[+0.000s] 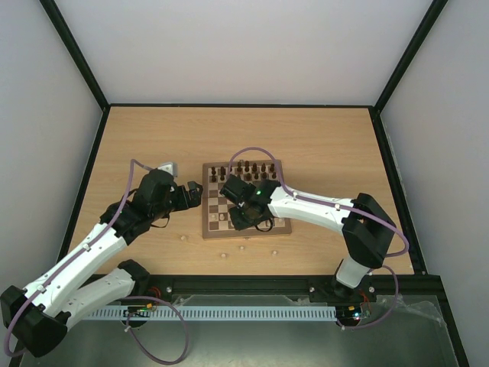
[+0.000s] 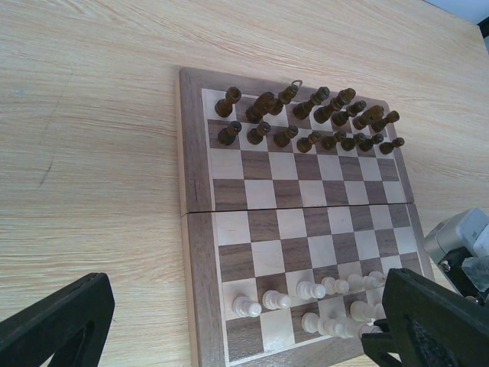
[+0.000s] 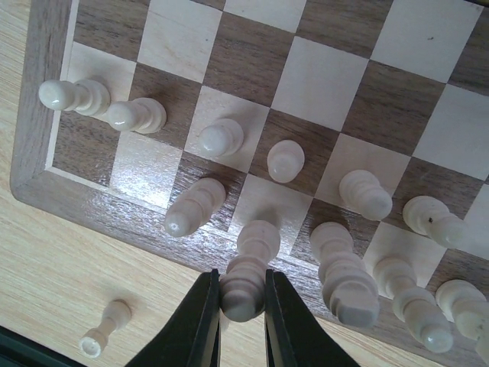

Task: Set up the chess pieces on the board
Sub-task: Place the chess piece on the chessboard.

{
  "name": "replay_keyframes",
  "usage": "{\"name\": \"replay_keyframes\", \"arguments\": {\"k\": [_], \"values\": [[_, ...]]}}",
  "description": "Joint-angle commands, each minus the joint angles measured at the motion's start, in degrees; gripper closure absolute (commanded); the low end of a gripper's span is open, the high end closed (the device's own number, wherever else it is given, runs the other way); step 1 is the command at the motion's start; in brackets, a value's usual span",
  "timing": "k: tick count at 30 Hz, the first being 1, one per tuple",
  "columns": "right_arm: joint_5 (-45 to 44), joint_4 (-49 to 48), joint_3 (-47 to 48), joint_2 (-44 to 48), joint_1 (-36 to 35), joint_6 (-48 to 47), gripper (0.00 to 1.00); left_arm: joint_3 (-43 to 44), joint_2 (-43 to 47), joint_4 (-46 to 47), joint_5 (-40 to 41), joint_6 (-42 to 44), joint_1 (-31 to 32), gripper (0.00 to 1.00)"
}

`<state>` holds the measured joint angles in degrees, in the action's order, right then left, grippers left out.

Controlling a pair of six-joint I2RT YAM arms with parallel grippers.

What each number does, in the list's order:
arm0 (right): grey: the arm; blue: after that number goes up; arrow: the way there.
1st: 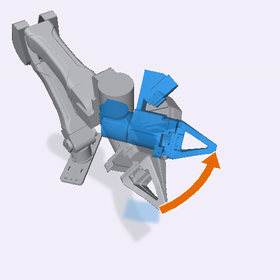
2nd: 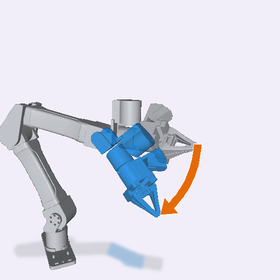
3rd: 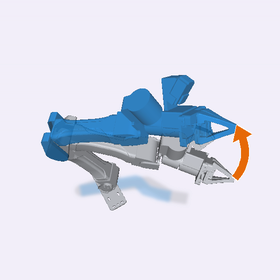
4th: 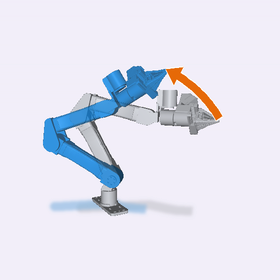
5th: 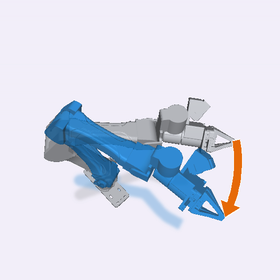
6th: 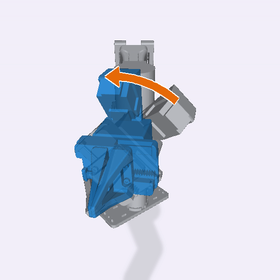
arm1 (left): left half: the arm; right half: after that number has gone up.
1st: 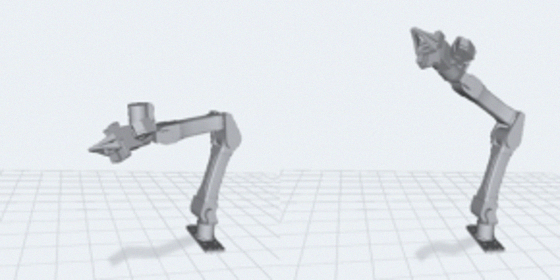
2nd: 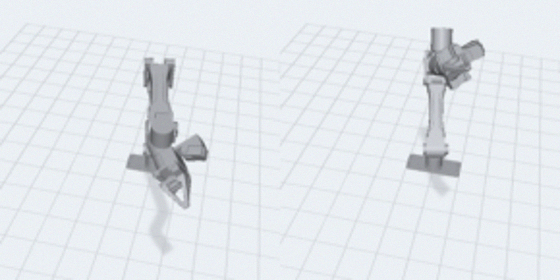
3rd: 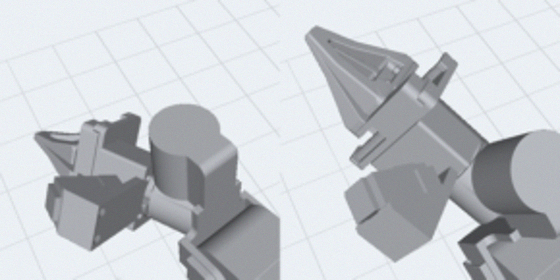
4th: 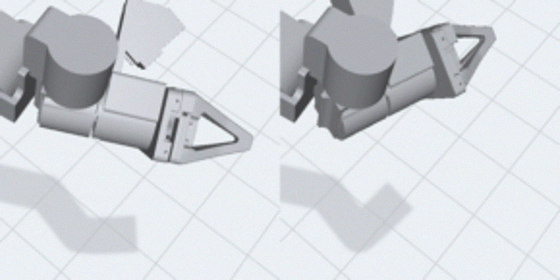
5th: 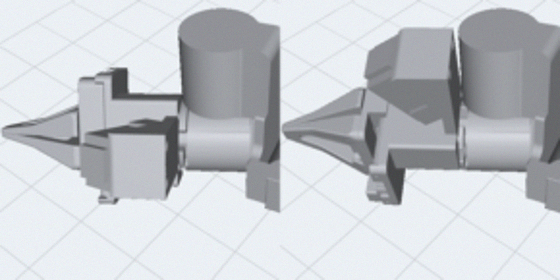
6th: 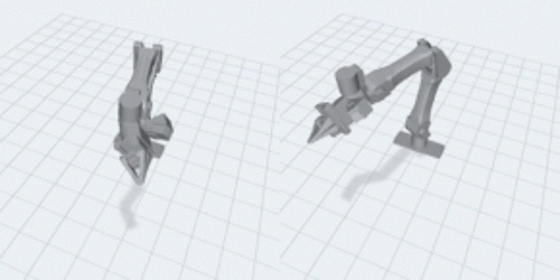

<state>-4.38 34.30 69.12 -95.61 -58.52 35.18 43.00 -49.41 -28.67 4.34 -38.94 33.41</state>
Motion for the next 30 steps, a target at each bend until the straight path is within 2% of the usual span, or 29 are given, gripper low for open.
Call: {"name": "replay_keyframes", "arguments": {"k": [1, 19, 30], "values": [[-1.6, 0.4, -1.2, -0.8, -0.3, 0.6, 0.89, -0.5, 0.1, -0.2, 0.1, 0.3, -0.3, 0.01], [-1.7, -0.4, -1.8, -1.6, 0.3, 0.6, 0.86, -0.6, -0.3, 0.1, -0.1, 0.6, -0.4, 0.01], [-1.6, -0.6, -1.6, -1.9, 0.2, 0.3, 0.81, -0.7, -0.5, 0.4, -0.1, 0.5, -0.4, 0.01]]}}
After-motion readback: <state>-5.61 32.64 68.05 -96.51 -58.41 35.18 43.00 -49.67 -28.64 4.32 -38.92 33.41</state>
